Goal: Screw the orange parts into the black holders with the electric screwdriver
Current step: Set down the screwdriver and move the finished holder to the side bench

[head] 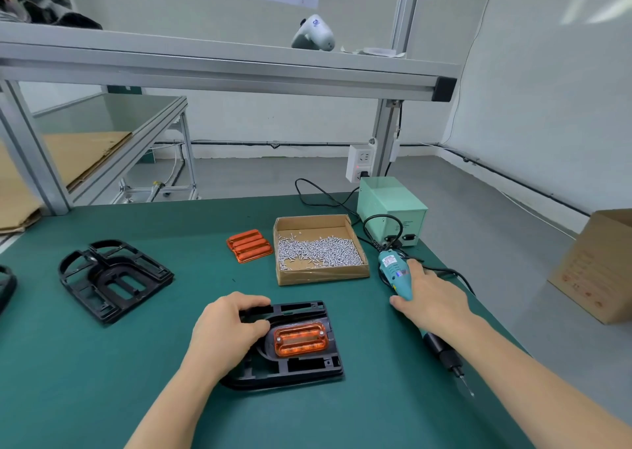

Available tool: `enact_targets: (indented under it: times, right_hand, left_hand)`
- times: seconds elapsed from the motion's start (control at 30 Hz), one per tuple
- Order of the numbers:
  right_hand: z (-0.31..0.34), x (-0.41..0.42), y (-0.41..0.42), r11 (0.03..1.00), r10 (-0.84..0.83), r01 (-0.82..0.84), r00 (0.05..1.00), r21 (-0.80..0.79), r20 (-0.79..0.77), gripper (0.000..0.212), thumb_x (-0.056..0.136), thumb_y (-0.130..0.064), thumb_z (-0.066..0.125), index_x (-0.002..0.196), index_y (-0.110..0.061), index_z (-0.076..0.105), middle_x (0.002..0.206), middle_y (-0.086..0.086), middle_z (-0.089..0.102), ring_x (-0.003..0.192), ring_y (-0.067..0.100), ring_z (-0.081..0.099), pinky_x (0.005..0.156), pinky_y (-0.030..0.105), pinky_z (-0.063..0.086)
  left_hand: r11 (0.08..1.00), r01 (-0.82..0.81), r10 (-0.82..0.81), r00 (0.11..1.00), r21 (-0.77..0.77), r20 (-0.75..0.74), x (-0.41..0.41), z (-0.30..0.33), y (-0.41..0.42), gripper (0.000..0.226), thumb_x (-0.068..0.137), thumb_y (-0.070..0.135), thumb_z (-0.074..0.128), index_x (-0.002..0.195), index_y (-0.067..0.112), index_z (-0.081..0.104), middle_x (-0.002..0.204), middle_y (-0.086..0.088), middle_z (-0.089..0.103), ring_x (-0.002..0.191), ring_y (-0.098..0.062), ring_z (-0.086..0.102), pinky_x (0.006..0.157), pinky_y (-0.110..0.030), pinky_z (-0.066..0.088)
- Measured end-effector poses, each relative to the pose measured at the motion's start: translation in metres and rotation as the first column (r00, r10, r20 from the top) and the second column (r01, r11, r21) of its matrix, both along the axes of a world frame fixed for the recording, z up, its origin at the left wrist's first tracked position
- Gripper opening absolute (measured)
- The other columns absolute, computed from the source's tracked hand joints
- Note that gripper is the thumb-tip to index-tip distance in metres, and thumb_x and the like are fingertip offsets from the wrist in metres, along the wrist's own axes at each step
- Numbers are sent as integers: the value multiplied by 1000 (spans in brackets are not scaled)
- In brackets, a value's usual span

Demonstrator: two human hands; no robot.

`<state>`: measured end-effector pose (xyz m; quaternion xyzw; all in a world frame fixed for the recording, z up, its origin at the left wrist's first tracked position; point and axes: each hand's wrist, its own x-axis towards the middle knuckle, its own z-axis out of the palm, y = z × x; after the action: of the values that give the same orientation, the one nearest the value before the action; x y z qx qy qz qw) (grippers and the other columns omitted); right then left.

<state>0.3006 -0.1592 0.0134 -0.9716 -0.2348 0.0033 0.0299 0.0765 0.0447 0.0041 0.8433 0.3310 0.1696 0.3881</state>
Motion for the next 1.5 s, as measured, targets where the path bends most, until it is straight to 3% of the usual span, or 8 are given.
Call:
enact_targets:
  times: [0.13,0.37,0.53,0.7,0.83,1.0,1.37,1.5]
  right_hand:
    - [-1,-1,0,1000,6,-7,1000,25,19,74,87,-56,54,144,-23,19,125,3,50,103,24,58,67,32,42]
    - [14,-20,7,987,128,-147,962,64,241,63,93,-50,49,145,-21,28,136,3,45,121,23,45,97,36,35]
    - [23,-55,25,773,505,-529,847,349,166,49,100,-35,44,146,-20,36,147,-3,42,133,14,37,108,25,27]
    - [12,-74,51,638,731,-695,682,331,24,53,103,-38,40,151,-22,28,156,-6,30,142,7,24,114,20,16]
    - [0,-79,67,610,779,-743,626,276,-38,54,102,-42,40,151,-23,27,157,-6,30,142,8,25,114,23,19]
    - [-11,-78,74,630,775,-751,627,198,-85,58,101,-47,40,152,-26,25,156,-8,32,142,8,27,114,25,22]
    - [-12,-75,80,686,724,-674,669,274,-166,50,98,-45,48,145,-28,39,133,-12,47,124,8,42,102,26,35]
    - [-15,-79,80,713,684,-582,699,391,-208,44,95,-45,54,136,-28,51,115,-13,52,108,7,51,92,27,39]
  left_hand:
    - [998,8,-8,1000,55,8,0,-1,-1,30,80,18,70,105,33,69,102,18,62,100,-8,56,87,-28,47]
    - [989,-9,-4,996,146,85,-4,0,-4,24,83,28,69,106,32,70,100,19,65,103,-8,53,90,-30,43]
    - [984,-47,16,984,171,179,-12,4,-7,24,84,29,69,108,27,70,101,19,65,107,-5,51,96,-29,38]
    - [999,-26,13,968,48,250,-36,8,-16,39,74,53,62,111,39,64,111,30,56,117,3,44,100,-24,33]
    - [995,71,-80,985,63,154,-58,2,-19,68,61,67,72,121,56,43,128,38,37,131,3,24,112,-31,21]
    - [958,174,-178,984,229,-6,-66,-10,-24,101,49,74,64,136,54,18,135,43,12,126,23,-3,109,-16,-1]
    - [983,78,-81,997,166,7,-65,-18,-18,80,78,47,71,142,44,23,140,39,10,132,9,11,115,-25,7]
    - [987,-111,104,992,116,64,-66,-20,-13,78,80,39,72,143,38,27,141,28,21,133,-2,22,112,-26,15]
